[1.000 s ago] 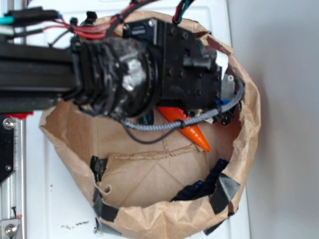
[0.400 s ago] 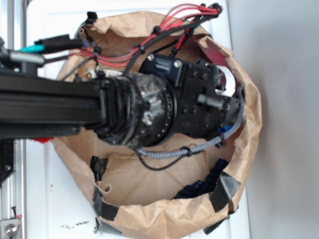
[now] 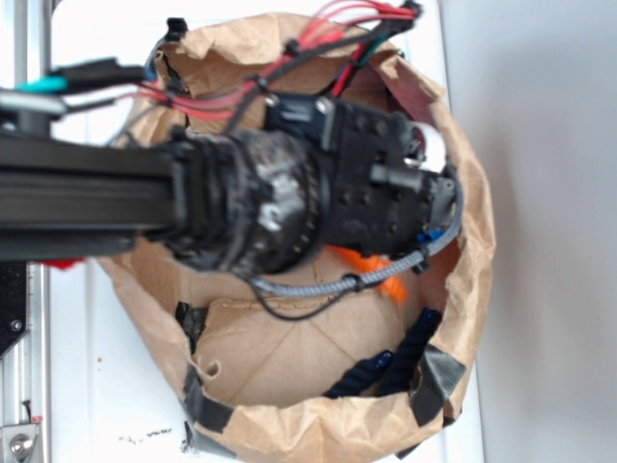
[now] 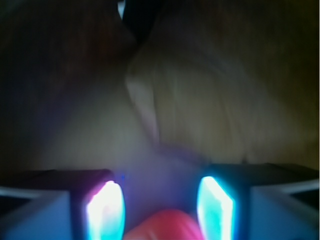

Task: Grab the carrot.

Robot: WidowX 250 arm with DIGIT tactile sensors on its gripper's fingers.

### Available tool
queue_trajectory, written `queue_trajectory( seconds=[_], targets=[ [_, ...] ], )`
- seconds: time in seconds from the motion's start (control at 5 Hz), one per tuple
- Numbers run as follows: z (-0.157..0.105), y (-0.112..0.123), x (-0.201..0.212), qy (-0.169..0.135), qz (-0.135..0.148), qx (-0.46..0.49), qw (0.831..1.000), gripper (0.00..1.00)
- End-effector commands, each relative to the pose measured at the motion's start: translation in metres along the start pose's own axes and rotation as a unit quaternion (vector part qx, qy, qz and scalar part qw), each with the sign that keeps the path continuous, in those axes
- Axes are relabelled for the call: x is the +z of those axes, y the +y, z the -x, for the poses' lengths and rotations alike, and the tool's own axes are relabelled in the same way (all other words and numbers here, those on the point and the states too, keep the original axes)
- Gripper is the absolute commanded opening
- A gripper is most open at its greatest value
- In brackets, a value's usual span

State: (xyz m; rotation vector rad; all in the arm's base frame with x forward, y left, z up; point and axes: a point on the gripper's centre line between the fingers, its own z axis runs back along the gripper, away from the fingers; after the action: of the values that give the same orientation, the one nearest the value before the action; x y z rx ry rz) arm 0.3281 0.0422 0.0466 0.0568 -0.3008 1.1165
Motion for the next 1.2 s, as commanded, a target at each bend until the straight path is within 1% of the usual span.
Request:
queue_trajectory(
  seconds=[0.0, 0.2, 0.4, 0.6, 0.8, 1.0],
  targets=[
    [-0.044, 0.021, 0.08, 0.016, 0.094, 0.043, 0.994, 1.0],
    [-0.05, 0.029, 0.101, 0.051, 0.12, 0.038, 0.991, 1.0],
    [-0.047, 0.033, 0.106, 0.053, 0.123, 0.019, 0.991, 1.0],
    [-0.036, 0.032, 0.096, 0.067, 0.097, 0.031, 0.993, 1.0],
    [-0.018, 0.032, 0.09, 0.094, 0.054, 0.067, 0.992, 1.0],
    [-0.023, 0.027, 0.09, 0.126, -0.008, 0.191, 0.973, 1.0]
  ],
)
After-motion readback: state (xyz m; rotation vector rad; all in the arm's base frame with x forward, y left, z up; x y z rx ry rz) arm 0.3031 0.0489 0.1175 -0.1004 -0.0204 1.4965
